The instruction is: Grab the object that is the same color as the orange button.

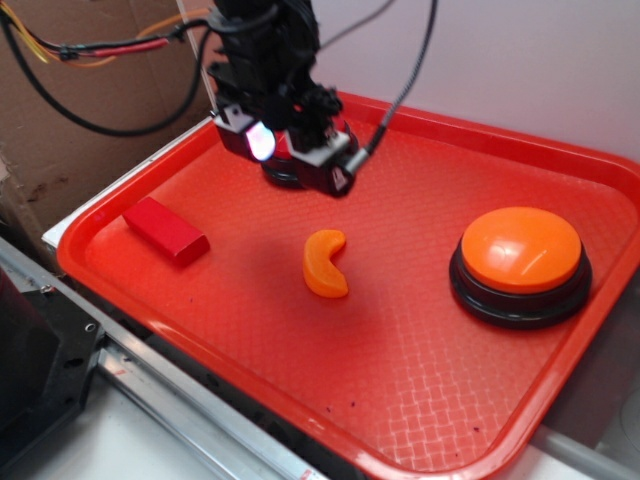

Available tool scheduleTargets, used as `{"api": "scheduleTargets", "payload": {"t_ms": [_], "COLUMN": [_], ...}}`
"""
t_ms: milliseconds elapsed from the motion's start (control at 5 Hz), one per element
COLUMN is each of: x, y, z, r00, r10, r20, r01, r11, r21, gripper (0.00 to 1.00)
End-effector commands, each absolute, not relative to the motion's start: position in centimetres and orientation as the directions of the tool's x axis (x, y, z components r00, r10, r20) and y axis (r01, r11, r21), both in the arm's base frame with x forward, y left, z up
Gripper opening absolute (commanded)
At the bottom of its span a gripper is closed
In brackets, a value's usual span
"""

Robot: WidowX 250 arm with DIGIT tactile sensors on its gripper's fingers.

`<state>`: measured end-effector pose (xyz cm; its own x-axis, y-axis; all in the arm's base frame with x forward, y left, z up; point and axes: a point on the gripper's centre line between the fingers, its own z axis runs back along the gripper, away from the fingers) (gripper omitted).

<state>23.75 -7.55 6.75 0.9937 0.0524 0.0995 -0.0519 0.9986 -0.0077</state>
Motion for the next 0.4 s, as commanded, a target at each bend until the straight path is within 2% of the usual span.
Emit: {"api": "scheduleTargets", "payload": {"t_ms": [0,200], "x": [24.1,23.8], "y": [-8.2,-8.2], "z": [4.4,3.1], "r00": [0.996,0.997], "r10": [0.048,0.065], "r20": [0.074,0.037], "r01": [-0.049,-0.066], "r11": [0.999,0.998], "r21": [0.010,0.012], "gripper": [1.00,1.00]}}
